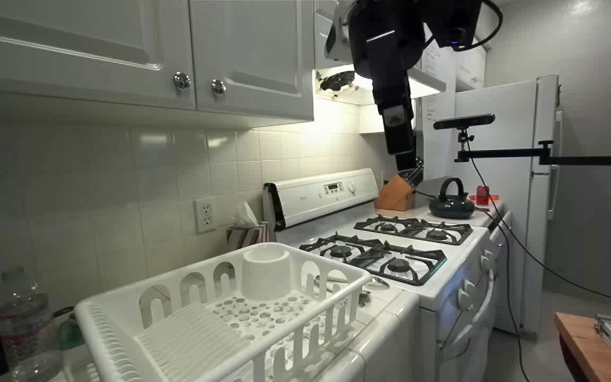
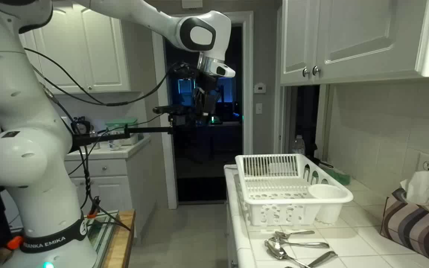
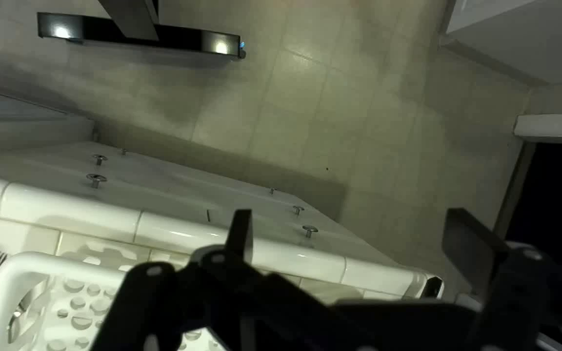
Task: Put one silver fork and spoon on the dishrack.
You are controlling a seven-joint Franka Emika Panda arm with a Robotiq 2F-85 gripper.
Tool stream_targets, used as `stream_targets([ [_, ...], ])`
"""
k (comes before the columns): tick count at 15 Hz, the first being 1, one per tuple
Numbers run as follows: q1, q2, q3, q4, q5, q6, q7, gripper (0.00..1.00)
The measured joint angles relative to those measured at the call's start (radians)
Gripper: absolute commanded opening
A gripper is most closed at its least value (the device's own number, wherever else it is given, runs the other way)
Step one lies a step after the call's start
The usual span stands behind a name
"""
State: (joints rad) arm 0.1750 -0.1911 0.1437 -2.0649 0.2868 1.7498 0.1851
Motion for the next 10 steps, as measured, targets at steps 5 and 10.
stream_targets([
  [5, 0.0, 0.0, 0.0, 0.0, 0.0, 0.0, 0.0, 1.0],
  [10, -0.022, 0.016, 0.001, -0.009, -0.015, 0.125, 0.105, 1.0],
])
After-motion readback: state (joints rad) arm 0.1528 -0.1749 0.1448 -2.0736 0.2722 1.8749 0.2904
